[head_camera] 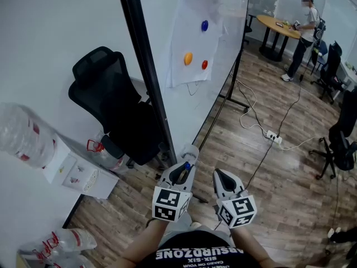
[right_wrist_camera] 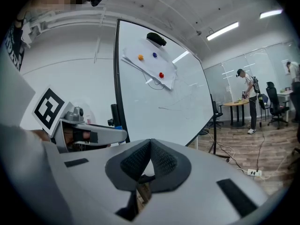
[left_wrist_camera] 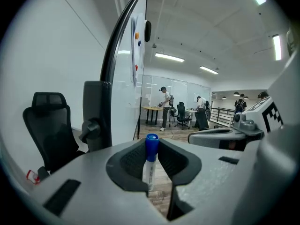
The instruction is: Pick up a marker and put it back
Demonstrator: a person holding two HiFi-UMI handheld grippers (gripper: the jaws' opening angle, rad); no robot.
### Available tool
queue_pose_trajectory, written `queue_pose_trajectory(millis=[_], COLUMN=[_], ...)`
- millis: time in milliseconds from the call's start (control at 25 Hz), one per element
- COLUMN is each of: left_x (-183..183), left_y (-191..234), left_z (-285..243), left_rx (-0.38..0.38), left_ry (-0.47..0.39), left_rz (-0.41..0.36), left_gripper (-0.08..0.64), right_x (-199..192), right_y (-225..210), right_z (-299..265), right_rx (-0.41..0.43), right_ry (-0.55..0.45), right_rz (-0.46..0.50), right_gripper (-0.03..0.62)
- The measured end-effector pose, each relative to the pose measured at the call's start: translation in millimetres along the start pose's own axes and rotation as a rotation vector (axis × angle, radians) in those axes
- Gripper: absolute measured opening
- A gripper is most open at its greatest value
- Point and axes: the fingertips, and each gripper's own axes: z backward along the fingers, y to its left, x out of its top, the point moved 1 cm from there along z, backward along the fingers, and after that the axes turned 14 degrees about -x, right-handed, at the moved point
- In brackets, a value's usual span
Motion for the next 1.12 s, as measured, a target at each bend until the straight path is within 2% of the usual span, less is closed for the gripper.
queue_pose_trajectory(millis=[560,1120], left_x=[-20.3,-25.0], left_y=[-5.3,-8.5], left_z=[5.9,9.3], left_rx=[-0.049,-0.048], left_ry=[-0.014,-0.011], left_rz=[0.003,-0.003], left_gripper=[0.078,0.078], right_x=[-4.1,-8.1], right_y=[2.5,8.3], right_z=[4.9,8.2], right_rx=[0.013,0.026], right_ry=[0.012,0.021], right_rz=[0.001,0.004], right_gripper=[-0.003,-0.002])
